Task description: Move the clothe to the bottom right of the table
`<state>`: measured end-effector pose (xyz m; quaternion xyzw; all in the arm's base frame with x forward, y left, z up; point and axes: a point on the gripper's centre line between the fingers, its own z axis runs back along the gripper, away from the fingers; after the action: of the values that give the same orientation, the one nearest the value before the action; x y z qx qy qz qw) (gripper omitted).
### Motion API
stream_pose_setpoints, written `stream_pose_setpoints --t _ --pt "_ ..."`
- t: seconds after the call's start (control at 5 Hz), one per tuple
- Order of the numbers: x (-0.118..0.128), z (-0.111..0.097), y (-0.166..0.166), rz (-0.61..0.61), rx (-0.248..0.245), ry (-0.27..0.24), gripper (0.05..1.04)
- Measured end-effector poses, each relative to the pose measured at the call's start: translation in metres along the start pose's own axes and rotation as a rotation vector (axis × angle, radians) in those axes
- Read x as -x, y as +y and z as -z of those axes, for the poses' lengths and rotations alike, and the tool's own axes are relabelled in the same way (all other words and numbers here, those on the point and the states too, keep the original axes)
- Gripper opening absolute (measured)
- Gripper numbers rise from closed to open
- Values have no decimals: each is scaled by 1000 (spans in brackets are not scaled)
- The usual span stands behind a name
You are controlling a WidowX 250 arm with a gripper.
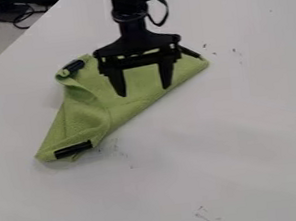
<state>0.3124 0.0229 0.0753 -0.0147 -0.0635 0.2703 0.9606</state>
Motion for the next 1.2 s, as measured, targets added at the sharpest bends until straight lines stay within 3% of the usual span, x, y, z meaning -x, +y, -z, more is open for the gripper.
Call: stream_pose_setpoints --t 0.2,0.6,0.8,1.2 --pt "-27 14 16 -26 -17 -13 1000" --pt "-47 61 32 40 -40 -9 1000" --pt "-46 72 28 65 -37 12 999" --pt "-39 73 14 66 -16 13 999"
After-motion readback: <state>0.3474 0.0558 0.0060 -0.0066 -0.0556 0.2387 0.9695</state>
